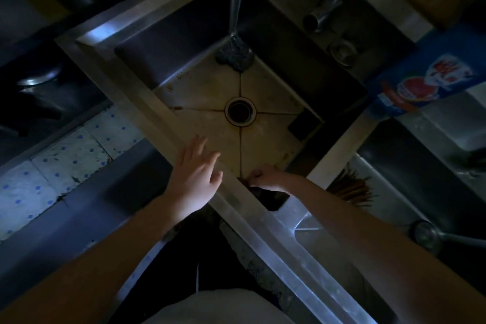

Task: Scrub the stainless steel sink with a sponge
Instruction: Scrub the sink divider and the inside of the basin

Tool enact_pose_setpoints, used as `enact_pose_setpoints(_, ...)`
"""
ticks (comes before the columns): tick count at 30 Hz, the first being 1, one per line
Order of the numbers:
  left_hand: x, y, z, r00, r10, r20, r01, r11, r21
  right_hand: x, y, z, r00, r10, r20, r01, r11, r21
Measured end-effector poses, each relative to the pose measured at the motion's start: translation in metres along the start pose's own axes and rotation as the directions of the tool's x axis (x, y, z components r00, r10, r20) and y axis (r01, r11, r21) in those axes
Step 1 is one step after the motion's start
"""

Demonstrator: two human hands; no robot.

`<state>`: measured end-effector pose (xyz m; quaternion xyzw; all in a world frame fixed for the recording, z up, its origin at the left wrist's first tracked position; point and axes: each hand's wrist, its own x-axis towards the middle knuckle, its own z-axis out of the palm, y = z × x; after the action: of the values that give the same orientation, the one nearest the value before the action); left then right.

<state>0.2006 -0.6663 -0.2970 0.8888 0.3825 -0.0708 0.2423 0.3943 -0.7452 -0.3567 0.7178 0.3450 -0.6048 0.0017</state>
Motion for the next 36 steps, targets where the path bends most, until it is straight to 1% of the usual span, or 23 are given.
enact_pose_setpoints(3,-0.007,0.006,0.004,0.999,0.019,0.031,-0.019,1.000,0.015,-0.002,-0.004,0.000,1.000,-0.014,0.000,0.014,0.998,-0.069)
enact_pose_setpoints(7,-0.015,0.009,0.006,0.998,0.050,0.028,-0.050,0.998,0.029,-0.008,-0.007,-0.005,0.999,0.005,0.036,0.002,0.980,-0.200)
enact_pose_setpoints(11,-0.023,0.010,0.011,0.997,0.073,0.036,-0.073,0.997,0.011,-0.009,-0.006,-0.007,0.999,0.019,0.044,-0.008,0.974,-0.225)
enact_pose_setpoints(16,-0.029,0.013,0.012,0.999,0.031,0.044,-0.030,0.999,-0.034,0.000,-0.003,-0.008,0.998,0.006,0.069,0.015,0.952,-0.305)
enact_pose_setpoints(19,-0.030,0.017,0.017,1.000,0.001,0.029,0.001,0.998,-0.062,0.005,0.001,-0.009,0.994,-0.020,0.105,0.059,0.920,-0.388)
enact_pose_setpoints(23,-0.026,0.023,0.018,0.998,-0.067,-0.020,0.065,0.994,-0.089,0.009,0.001,-0.011,0.982,-0.038,0.185,0.131,0.845,-0.519)
enact_pose_setpoints(26,-0.021,0.028,0.020,0.993,-0.105,-0.044,0.100,0.989,-0.108,0.014,0.002,-0.013,0.968,-0.041,0.248,0.179,0.805,-0.565)
enact_pose_setpoints(28,-0.019,0.030,0.023,0.991,-0.118,-0.068,0.112,0.989,-0.094,0.019,0.003,-0.014,0.953,-0.013,0.302,0.197,0.785,-0.587)
enact_pose_setpoints(31,-0.017,0.030,0.027,0.983,-0.145,-0.115,0.138,0.988,-0.069,0.021,0.002,-0.016,0.920,0.067,0.385,0.205,0.756,-0.621)
enact_pose_setpoints(36,-0.018,0.031,0.033,0.979,-0.157,-0.133,0.151,0.987,-0.049,0.029,0.004,-0.019,0.904,0.082,0.420,0.263,0.668,-0.696)
